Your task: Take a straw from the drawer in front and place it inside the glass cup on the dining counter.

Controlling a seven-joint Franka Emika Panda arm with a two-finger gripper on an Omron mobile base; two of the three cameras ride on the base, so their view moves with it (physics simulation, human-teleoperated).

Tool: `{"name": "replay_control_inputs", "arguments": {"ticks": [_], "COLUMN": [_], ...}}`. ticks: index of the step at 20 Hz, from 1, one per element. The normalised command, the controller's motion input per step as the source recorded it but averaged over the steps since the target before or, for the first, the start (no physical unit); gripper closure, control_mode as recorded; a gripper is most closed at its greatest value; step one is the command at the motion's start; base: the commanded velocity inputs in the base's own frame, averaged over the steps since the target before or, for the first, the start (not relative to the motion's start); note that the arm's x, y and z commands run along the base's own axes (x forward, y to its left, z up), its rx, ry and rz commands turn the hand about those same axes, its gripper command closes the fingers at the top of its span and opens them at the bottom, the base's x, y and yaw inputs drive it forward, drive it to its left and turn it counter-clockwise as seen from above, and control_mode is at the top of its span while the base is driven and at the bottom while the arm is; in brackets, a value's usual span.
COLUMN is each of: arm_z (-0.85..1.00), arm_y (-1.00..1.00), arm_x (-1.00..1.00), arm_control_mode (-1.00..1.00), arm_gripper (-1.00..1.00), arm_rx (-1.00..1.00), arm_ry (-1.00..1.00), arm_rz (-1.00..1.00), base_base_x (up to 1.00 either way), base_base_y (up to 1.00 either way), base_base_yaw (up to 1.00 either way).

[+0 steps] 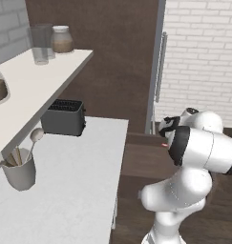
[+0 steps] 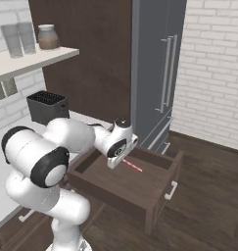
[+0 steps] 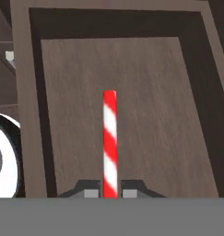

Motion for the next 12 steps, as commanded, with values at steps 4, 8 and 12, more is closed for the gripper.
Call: {"name": "replay_control_inputs", "arguments": {"ticks": [4, 8, 12], "arm_z": [0.88, 0.80, 0.68], "arm_y": [0.17, 0.24, 0.23], "arm_x": [-0.43, -0.35, -0.33], "arm_control_mode": [-1.00, -1.00, -1.00], "arm_gripper": [1.00, 1.00, 1.00], "arm_rx": [0.00, 0.00, 0.00], "arm_ry": [0.00, 0.00, 0.00], "arm_rz": [-0.24, -0.32, -0.29], "base_base_x": [0.00, 0.00, 0.00], "base_base_y": [0.00, 0.00, 0.00], "base_base_yaw": [0.00, 0.00, 0.00]}}
